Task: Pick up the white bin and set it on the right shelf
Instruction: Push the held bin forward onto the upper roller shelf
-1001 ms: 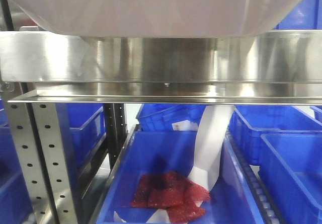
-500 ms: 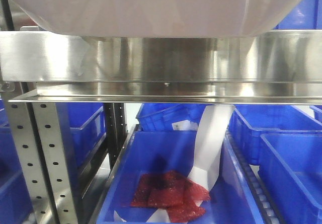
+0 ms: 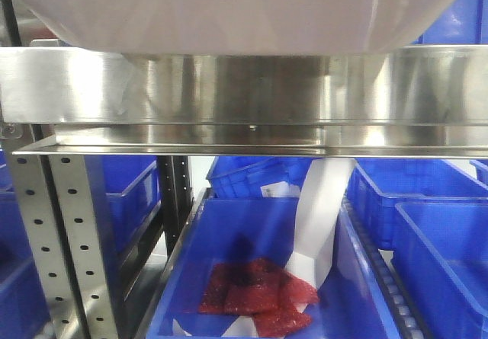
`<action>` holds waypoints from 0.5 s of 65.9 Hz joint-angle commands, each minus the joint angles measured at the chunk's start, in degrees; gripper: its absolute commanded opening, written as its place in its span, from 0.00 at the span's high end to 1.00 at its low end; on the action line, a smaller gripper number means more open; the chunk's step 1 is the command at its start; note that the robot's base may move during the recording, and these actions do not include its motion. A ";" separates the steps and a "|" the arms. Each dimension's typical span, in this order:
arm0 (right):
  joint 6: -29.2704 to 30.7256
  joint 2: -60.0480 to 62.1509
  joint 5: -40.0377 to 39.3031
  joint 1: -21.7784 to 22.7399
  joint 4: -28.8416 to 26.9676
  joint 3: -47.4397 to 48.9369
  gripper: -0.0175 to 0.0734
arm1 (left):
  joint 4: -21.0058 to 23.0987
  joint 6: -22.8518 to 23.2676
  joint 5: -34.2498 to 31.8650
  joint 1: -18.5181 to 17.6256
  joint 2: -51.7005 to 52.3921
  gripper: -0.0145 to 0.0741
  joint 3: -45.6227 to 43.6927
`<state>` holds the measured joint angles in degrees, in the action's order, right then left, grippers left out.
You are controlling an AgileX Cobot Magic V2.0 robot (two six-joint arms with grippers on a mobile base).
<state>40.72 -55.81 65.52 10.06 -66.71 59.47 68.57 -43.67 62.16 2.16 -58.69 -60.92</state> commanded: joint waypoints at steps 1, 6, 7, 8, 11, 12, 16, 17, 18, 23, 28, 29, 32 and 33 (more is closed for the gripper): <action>0.43 0.68 5.67 -0.97 -14.03 3.23 0.34 | 14.93 -0.46 4.74 -1.43 -0.71 0.56 -2.01; 0.21 -0.16 5.56 -0.97 -14.51 4.66 0.34 | 16.16 -0.55 4.74 -1.43 -2.27 0.56 -2.69; 0.20 -0.43 5.56 -0.97 -14.51 5.02 0.34 | 16.03 -0.55 4.74 -1.43 -2.65 0.56 -2.94; 0.12 -0.56 5.56 -0.97 -14.51 5.38 0.34 | 16.04 -0.55 4.74 -1.43 -3.05 0.56 -3.34; -0.29 -1.90 5.49 -0.97 -14.57 6.62 0.34 | 16.04 -0.55 4.85 -1.43 -4.41 0.56 -4.43; -0.46 -2.29 5.47 -0.97 -14.57 7.15 0.34 | 16.04 -0.55 4.85 -1.43 -4.99 0.56 -5.00; -0.72 -4.05 5.33 -0.97 -14.66 8.29 0.34 | 16.04 -0.55 4.85 -1.43 -6.43 0.56 -6.46; -0.72 -4.52 5.27 -0.97 -14.71 8.73 0.34 | 16.04 -0.58 4.85 -1.43 -7.06 0.56 -6.93; -0.72 -5.00 5.16 -0.97 -14.81 8.99 0.34 | 16.04 -0.69 4.85 -1.43 -7.50 0.56 -7.64; -0.72 -7.47 4.88 -0.97 -15.50 10.43 0.34 | 16.04 -0.98 4.85 -1.43 -9.71 0.56 -9.84; -0.72 -10.30 4.87 -0.97 -16.90 11.90 0.34 | 16.04 -0.98 4.85 -1.54 -12.07 0.56 -12.38; -0.72 -11.04 4.87 -0.97 -17.33 12.31 0.34 | 16.04 -0.98 4.85 -1.52 -13.03 0.56 -13.03; -0.72 -12.67 4.87 -0.97 -18.33 13.23 0.34 | 16.04 -0.98 4.85 -2.09 -14.73 0.56 -14.40; -0.72 -13.12 4.87 -0.97 -18.56 13.59 0.34 | 16.04 -0.98 4.85 -2.20 -14.96 0.56 -14.80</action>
<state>40.13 -68.33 64.31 10.19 -72.30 69.65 74.66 -44.28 61.77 2.26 -72.97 -71.60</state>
